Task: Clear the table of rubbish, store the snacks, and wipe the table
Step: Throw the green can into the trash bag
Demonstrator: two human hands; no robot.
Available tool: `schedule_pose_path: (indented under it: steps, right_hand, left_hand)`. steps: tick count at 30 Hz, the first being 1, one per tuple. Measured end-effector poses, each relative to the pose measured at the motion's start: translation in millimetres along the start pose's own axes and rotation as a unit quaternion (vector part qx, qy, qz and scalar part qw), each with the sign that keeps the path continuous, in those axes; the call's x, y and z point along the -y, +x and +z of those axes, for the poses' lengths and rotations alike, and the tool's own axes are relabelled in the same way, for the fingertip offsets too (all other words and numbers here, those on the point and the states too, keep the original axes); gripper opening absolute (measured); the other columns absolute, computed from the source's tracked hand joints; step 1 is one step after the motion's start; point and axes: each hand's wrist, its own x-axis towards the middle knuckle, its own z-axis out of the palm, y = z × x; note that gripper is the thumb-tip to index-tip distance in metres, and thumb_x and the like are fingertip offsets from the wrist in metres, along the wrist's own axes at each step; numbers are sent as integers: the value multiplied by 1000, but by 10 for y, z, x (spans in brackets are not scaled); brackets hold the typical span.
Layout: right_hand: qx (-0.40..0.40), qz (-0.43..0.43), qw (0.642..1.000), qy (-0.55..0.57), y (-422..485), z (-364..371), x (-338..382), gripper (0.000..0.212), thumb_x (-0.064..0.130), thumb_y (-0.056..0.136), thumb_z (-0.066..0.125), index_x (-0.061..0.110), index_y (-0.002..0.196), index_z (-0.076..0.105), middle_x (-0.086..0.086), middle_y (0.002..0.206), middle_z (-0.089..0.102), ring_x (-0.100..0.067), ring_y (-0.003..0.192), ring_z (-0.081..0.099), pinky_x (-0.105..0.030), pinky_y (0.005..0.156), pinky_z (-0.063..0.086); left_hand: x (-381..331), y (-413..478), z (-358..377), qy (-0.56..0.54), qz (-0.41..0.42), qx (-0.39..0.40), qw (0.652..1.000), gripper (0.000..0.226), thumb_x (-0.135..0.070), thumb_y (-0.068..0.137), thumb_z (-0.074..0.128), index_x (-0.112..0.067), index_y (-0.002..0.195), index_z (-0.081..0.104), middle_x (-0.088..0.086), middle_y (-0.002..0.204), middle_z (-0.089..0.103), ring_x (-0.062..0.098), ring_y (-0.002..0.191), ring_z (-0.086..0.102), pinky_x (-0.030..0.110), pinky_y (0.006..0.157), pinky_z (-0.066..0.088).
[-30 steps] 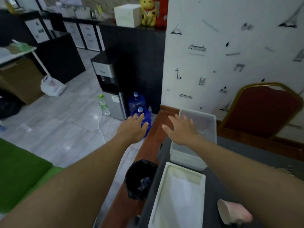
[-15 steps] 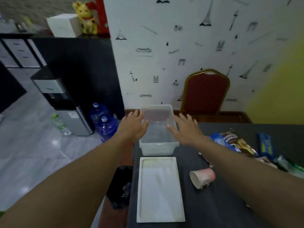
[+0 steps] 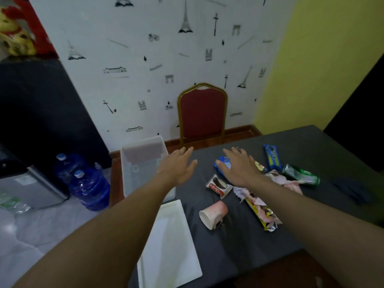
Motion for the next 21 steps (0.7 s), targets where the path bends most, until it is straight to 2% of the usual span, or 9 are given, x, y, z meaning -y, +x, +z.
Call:
schedule_pose_path:
  steps: [4,10,15,21]
  right_hand:
    - [0,8,1000,-2,61,-21,-353,69,61,99,34,24,157,26,-7,165,21,-33,150,16,-51,118,17]
    - [2,18,1000,8,210,-5,-845,66,58,100,39,21,154,32,-8,161,30,-33,146,26,-48,115,26]
    - [40,32,998,25,288,159,-1238,68,57,100,40,21,156,26,-6,164,23,-30,149,21,-46,118,22]
    - [58,36,997,34,355,360,-1627,66,62,96,37,25,151,34,-4,154,40,-34,139,35,-49,111,35]
  left_hand:
    - [-234,237,169,-4,30,28,999,65,-50,102,34,-18,157,18,9,162,25,28,146,29,43,118,29]
    - [-486,555,425,-25,-8,84,996,68,-53,100,37,-20,157,17,7,162,26,28,147,29,44,118,28]
    - [-716,739,688,-43,-22,118,992,71,-52,98,44,-22,157,17,6,160,31,29,144,34,44,116,32]
    - [-895,857,1112,-58,-62,192,978,76,-52,89,57,-22,153,28,12,147,45,31,131,47,46,107,41]
